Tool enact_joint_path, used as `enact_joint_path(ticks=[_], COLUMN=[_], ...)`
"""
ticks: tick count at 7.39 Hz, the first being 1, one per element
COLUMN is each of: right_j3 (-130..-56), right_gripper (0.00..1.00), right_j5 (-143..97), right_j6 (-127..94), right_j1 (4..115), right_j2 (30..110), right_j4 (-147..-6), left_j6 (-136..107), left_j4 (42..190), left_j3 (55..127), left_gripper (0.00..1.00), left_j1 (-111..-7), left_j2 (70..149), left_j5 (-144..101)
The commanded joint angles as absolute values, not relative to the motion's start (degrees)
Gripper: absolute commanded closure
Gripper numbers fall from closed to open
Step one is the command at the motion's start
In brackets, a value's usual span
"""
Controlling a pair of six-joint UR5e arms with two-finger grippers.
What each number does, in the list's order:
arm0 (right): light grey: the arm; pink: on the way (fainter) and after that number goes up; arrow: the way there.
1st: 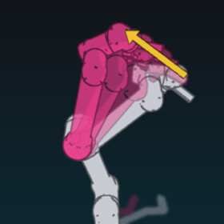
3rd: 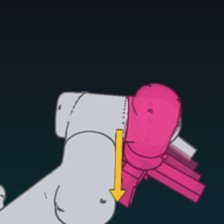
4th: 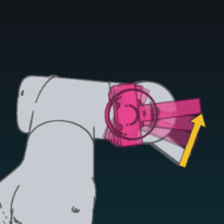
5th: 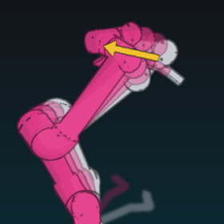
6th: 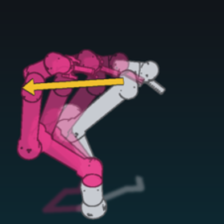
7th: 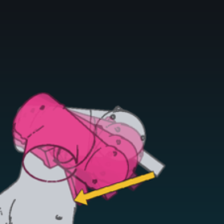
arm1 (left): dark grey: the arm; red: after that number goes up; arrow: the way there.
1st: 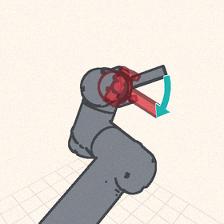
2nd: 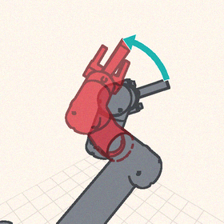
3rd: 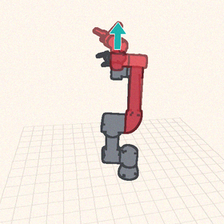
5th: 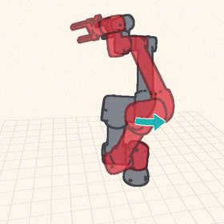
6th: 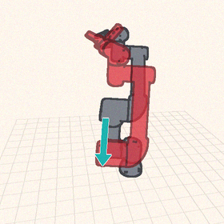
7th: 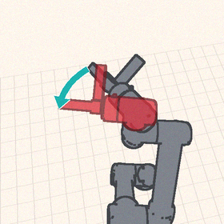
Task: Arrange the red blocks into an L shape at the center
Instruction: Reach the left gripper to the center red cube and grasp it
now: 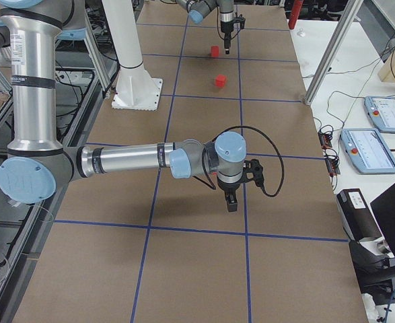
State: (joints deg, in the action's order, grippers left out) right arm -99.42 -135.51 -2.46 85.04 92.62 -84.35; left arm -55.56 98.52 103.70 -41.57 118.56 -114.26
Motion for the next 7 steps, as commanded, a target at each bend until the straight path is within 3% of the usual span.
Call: enact_joint_path(ticks=[1, 4, 7], right_j3=[-99.2, -99.1, -98.9], right_gripper=[0.01, 0.01, 0.01], right_j5=[-135.5, -135.4, -135.4], right_j6=[-2.5, -2.5, -2.5], right_j1=[84.6, 84.4, 84.3], right_j2=[92.5, 92.5, 92.5], right_j4=[-84.3, -84.5, -84.5], left_j6=[-54.9, -50.4, -50.4], left_j4=[103.3, 109.9, 110.0], left_j3=[101.8, 94.2, 91.7], left_gripper=[0.01, 0.01, 0.01], left_j1=[-34.5, -34.0, -32.3], left_j2=[121.3, 124.1, 125.2], left_j5=[-107.8, -107.5, -104.2])
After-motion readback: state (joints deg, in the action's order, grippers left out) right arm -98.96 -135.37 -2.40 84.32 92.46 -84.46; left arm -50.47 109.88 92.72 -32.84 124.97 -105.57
